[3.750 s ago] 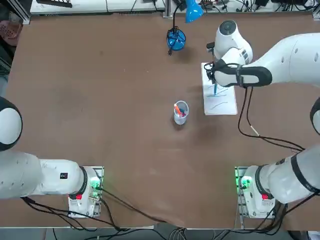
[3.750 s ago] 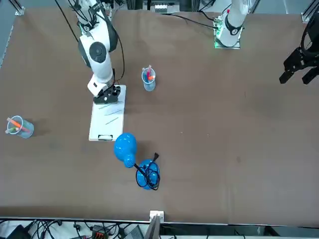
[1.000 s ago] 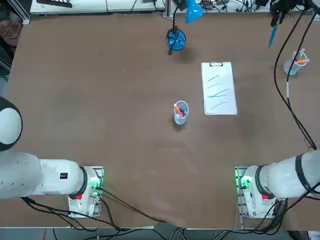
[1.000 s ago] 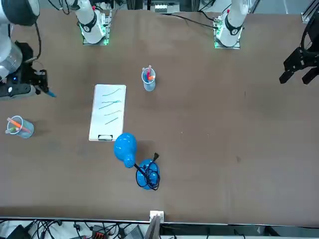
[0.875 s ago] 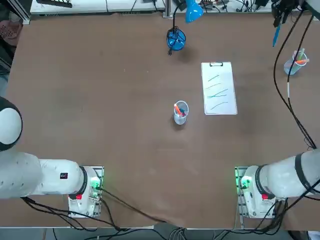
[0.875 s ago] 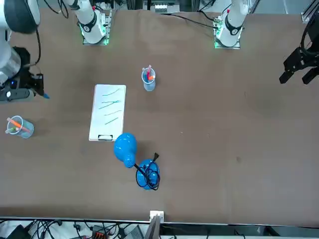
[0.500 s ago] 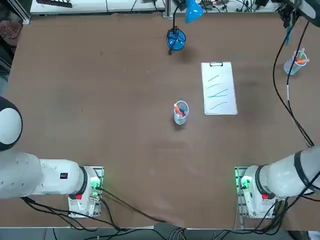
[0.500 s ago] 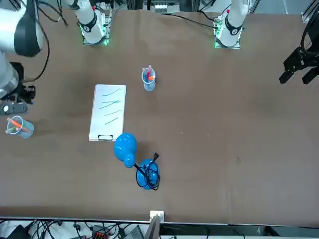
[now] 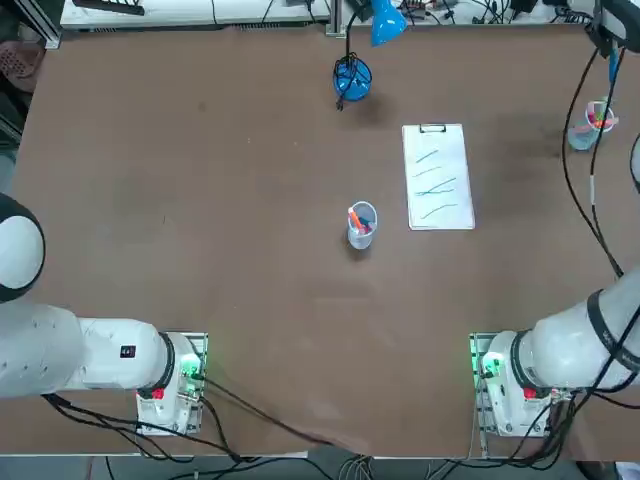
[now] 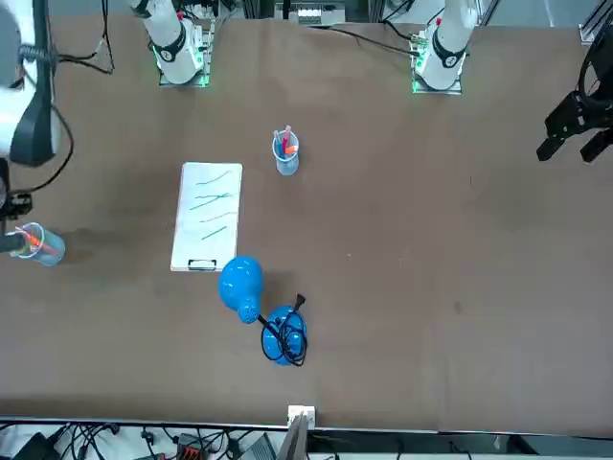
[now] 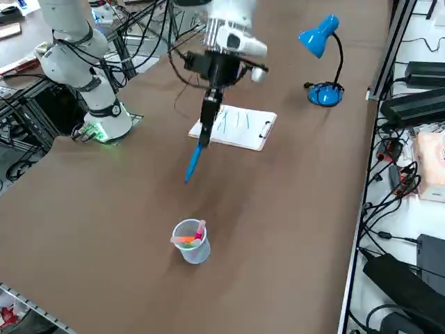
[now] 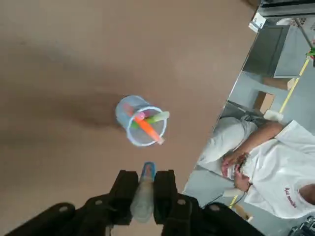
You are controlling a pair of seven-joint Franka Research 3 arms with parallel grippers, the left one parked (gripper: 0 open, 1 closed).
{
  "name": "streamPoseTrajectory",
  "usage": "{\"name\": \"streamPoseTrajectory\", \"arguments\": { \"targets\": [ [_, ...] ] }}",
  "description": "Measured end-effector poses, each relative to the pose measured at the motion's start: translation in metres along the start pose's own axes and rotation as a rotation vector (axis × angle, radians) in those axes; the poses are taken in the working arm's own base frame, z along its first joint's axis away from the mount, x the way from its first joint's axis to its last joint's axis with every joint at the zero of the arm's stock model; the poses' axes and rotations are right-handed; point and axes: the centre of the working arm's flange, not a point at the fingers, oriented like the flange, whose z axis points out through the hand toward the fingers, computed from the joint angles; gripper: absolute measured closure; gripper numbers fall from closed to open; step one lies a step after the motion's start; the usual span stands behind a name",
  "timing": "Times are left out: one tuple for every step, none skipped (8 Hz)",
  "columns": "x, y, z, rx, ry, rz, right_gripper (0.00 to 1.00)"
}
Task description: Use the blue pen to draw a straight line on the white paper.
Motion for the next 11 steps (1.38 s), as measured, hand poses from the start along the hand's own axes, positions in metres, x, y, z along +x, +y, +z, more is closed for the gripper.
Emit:
{"name": "streamPoseTrajectory", "arguments": {
  "targets": [
    [-0.001,0.014,0.027,0.004,0.004,0.007,0.78],
    [0.0,0.021,0.051,0.013,-0.005,0.013,0.78],
    [0.002,0.021,0.071,0.042,-0.01,0.026,0.78],
    [0.004,0.019,0.082,0.083,-0.005,0.041,0.78],
    [0.006,0.016,0.087,0.127,0.006,0.056,0.78],
    [0.008,0.012,0.089,0.16,0.014,0.067,0.78],
    [0.01,0.011,0.094,0.173,0.015,0.072,0.78],
    [0.011,0.01,0.103,0.177,0.012,0.073,0.78],
    [0.013,0.009,0.116,0.18,0.011,0.073,0.78],
    [0.016,0.008,0.13,0.184,0.007,0.072,0.78],
    [0.017,0.008,0.142,0.186,0.006,0.072,0.78]
  ]
}}
